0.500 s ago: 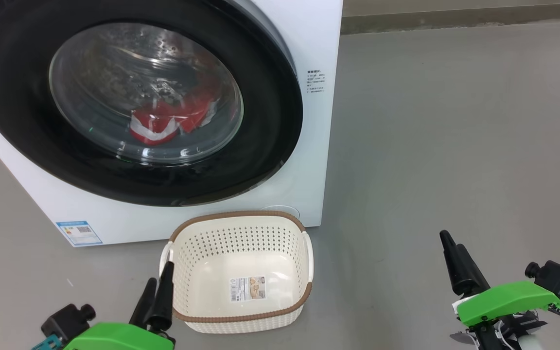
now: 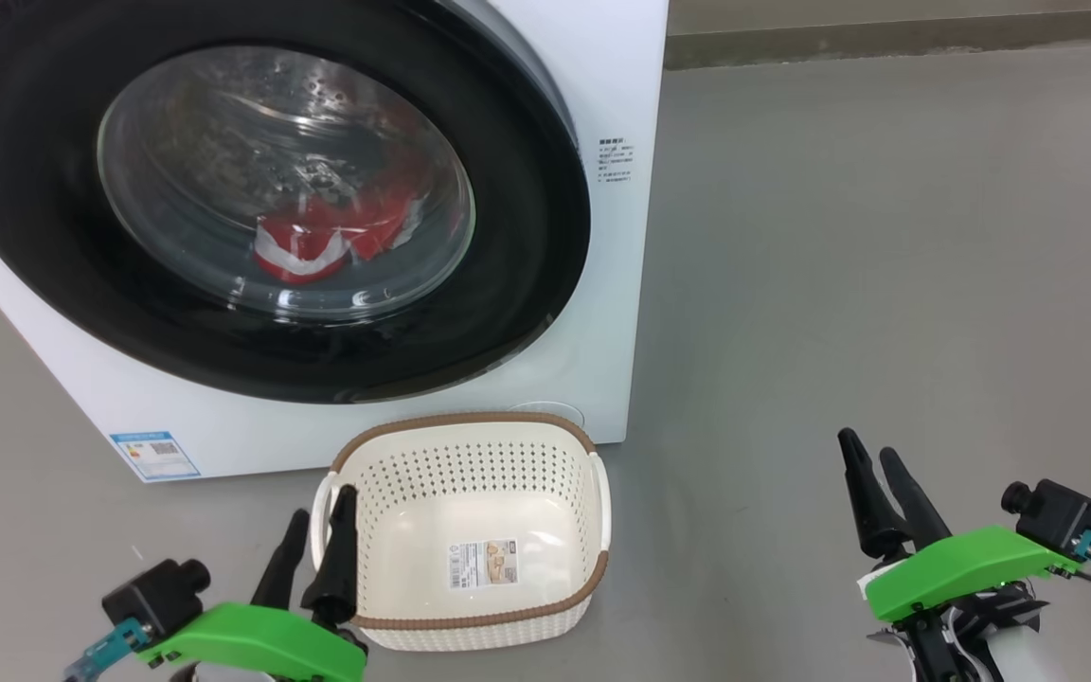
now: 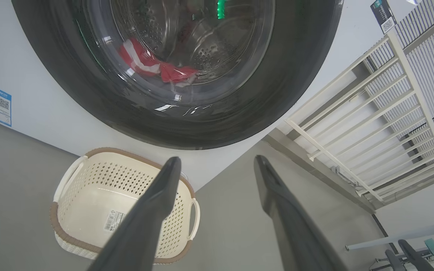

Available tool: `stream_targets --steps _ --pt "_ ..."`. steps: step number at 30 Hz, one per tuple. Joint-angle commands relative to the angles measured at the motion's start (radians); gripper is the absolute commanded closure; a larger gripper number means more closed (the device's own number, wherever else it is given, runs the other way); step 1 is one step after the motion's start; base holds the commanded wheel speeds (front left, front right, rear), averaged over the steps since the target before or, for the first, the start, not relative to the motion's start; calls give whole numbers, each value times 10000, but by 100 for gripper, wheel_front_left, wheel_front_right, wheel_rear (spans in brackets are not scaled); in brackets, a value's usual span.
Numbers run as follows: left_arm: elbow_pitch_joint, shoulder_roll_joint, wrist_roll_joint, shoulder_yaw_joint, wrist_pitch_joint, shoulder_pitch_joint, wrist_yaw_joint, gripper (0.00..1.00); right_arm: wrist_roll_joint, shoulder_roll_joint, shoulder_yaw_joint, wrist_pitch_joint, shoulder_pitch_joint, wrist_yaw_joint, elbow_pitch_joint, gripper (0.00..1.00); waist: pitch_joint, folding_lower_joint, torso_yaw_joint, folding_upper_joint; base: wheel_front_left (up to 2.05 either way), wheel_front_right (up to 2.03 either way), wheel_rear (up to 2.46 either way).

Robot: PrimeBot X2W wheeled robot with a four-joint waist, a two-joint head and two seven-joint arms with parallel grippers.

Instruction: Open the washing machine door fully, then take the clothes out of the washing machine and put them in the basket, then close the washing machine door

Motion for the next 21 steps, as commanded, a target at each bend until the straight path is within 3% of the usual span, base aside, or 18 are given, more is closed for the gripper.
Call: stream_targets --steps 1,21 --pt "-270 155 369 109 -139 -512 64 0 -396 -121 192 -149 -577 -3 -186 0 12 -1 -12 -1 0 0 0" --pt "-245 189 2812 -347 -731 -1068 309 0 -2634 -171 733 -739 -1206 -4 271 0 121 -1 6 -1 0 0 0"
